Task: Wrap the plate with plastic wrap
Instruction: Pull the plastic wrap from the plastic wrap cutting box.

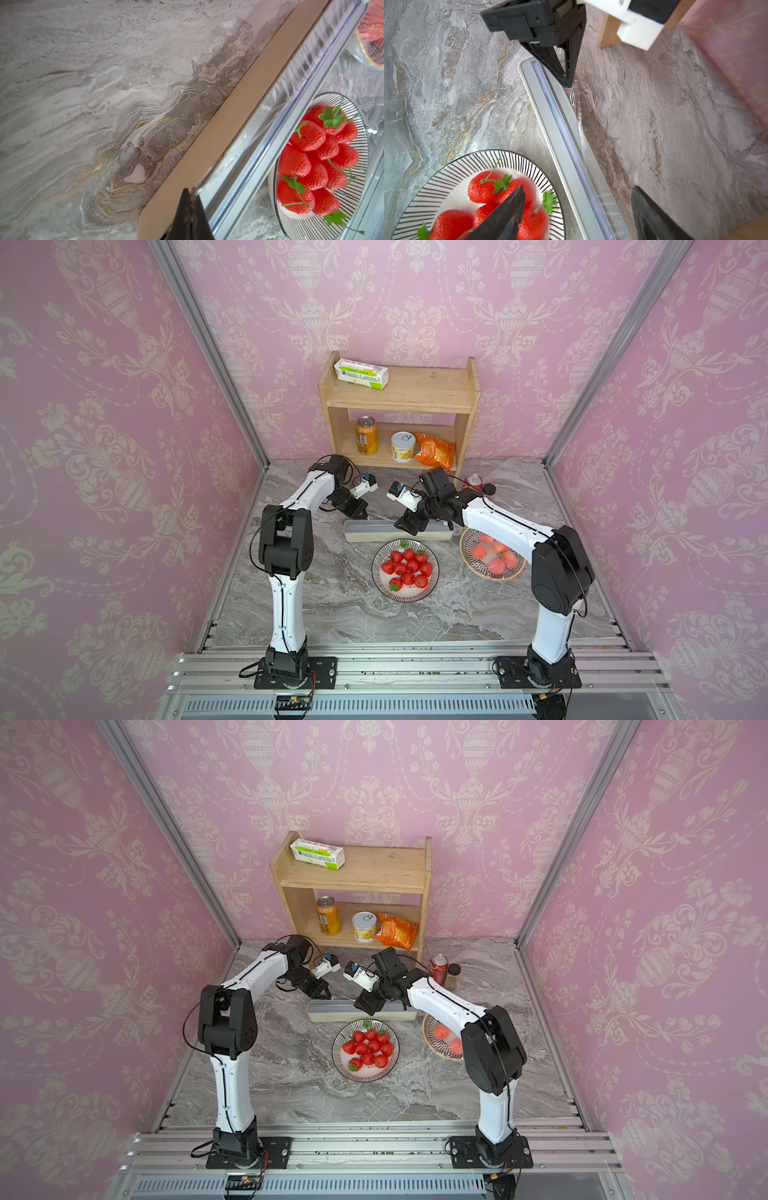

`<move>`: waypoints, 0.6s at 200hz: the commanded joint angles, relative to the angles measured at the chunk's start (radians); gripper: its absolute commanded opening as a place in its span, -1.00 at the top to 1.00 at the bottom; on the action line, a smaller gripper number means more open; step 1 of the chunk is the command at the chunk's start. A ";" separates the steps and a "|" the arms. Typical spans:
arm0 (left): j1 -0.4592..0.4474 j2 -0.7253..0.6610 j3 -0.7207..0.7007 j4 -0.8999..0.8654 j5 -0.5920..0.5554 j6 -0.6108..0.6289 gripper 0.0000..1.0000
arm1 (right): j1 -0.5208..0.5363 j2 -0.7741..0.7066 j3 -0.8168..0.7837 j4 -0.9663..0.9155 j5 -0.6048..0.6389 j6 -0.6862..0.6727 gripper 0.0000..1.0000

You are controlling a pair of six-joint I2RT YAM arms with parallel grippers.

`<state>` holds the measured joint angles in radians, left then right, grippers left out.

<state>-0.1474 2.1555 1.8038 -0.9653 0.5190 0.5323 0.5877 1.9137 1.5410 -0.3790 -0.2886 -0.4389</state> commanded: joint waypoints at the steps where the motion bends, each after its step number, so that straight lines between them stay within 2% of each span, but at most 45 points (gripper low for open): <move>1: -0.001 -0.012 0.014 0.011 0.038 -0.011 1.00 | 0.020 0.056 0.066 -0.001 0.030 -0.016 -0.64; 51: -0.001 -0.045 -0.013 0.036 0.044 -0.018 1.00 | 0.033 0.161 0.154 0.013 0.095 0.000 -0.66; 120: 0.000 -0.050 -0.017 0.040 0.041 -0.020 1.00 | 0.062 0.271 0.270 -0.036 0.187 -0.018 -0.49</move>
<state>-0.1474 2.1540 1.7969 -0.9352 0.5304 0.5297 0.6304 2.1574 1.7618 -0.3771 -0.1486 -0.4454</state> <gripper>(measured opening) 0.039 0.747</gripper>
